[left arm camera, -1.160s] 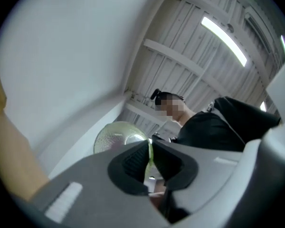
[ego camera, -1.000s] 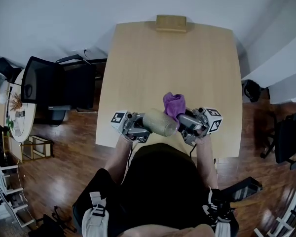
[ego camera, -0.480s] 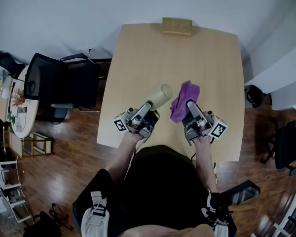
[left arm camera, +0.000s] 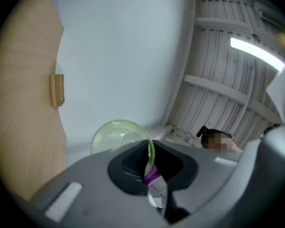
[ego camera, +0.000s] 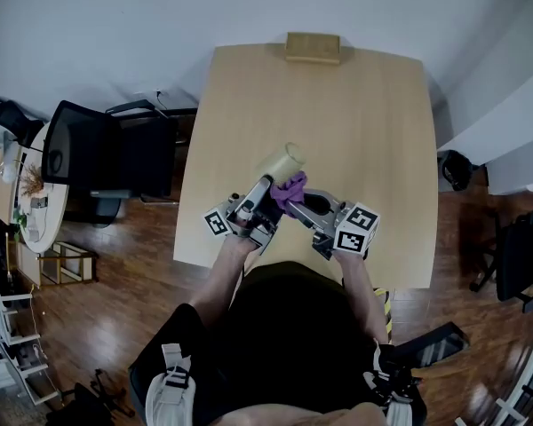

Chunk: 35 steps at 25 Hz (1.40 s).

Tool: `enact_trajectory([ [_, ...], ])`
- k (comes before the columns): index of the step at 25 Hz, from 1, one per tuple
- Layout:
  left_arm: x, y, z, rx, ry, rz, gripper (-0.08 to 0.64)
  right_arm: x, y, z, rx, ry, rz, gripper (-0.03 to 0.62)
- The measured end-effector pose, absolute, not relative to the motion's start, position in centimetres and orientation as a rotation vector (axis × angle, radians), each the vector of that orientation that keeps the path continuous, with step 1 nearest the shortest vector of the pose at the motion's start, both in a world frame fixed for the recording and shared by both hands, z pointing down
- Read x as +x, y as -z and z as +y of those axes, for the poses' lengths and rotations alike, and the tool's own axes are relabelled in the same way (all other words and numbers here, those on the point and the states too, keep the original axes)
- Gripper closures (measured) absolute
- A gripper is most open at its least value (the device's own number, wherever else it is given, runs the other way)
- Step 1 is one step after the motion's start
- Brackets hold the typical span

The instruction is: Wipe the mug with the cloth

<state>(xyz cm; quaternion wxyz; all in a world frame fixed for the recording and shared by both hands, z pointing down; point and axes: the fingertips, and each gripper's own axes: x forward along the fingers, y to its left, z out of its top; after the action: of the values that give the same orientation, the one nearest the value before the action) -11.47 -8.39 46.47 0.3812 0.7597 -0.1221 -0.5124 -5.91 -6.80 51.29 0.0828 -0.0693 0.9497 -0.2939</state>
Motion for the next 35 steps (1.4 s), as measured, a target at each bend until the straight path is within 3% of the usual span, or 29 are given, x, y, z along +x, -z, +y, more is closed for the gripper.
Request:
enact_trajectory([
  [7,-12.5,-46.0,-8.2,1.858,1.417,-0.247,0.518,0.8,-46.9,-11.9,-0.478,0.733,2.565,0.532],
  [13,-10.6,-44.8,-7.9,1.898,1.401,-0.179,0.514,-4.6,-50.1,-8.0,-0.278,0.703,2.800,0.532],
  [17,-10.4,-45.8,-8.9,2.055,1.217,-0.425,0.520,-4.0,-52.3,-7.8,-0.359,0.671,2.942,0.532],
  [23,-8.4,-47.3,-9.7,2.293,0.861,-0.702,0.518,1.5,-43.6,-11.6,-0.536,0.549,2.639,0.532],
  [29,-5.8,-47.2,-9.4,2.512,0.616,-0.809,0.517,-3.5,-48.2,-8.6,-0.388,0.747,2.797,0.532],
  [35,-5.8,-49.2,-8.9,2.672,0.322,-0.916,0.520,2.4,-45.4,-13.1,-0.662,0.701,2.659,0.532],
])
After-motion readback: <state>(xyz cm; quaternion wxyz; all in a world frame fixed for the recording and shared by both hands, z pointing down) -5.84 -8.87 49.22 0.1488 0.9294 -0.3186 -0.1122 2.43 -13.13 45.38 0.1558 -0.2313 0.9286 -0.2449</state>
